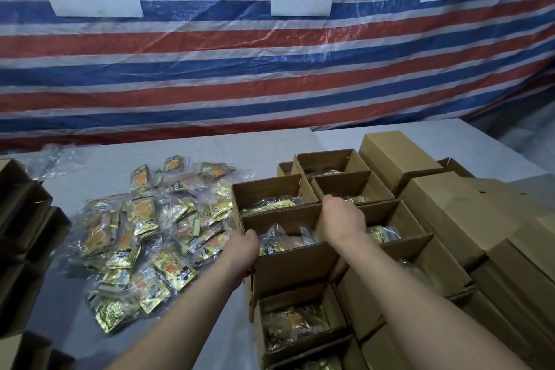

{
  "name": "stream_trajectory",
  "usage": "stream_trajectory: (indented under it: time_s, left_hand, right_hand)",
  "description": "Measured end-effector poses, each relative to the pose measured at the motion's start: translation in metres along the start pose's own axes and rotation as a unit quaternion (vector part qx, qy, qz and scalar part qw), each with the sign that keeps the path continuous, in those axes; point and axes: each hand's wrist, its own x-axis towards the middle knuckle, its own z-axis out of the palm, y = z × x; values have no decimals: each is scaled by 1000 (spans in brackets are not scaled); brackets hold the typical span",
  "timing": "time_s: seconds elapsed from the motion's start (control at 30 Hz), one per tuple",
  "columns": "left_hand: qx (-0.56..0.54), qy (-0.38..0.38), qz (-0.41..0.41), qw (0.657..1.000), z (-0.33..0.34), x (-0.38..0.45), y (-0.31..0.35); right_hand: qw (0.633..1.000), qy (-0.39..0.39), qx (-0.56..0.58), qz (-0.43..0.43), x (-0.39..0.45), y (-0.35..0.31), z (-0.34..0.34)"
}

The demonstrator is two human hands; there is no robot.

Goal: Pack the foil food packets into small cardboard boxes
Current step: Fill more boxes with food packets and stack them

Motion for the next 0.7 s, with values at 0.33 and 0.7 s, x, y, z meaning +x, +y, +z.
stream_trajectory:
  time_s: [0.33,0.7]
  left_hand:
    - [62,12,70,996,-21,1,-4]
    - [148,40,122,981,-97,-17,-32]
  right_hand:
    - [993,108,-4,-44,-2,-11,-3]
    - [978,79,107,-161,-20,-72,25]
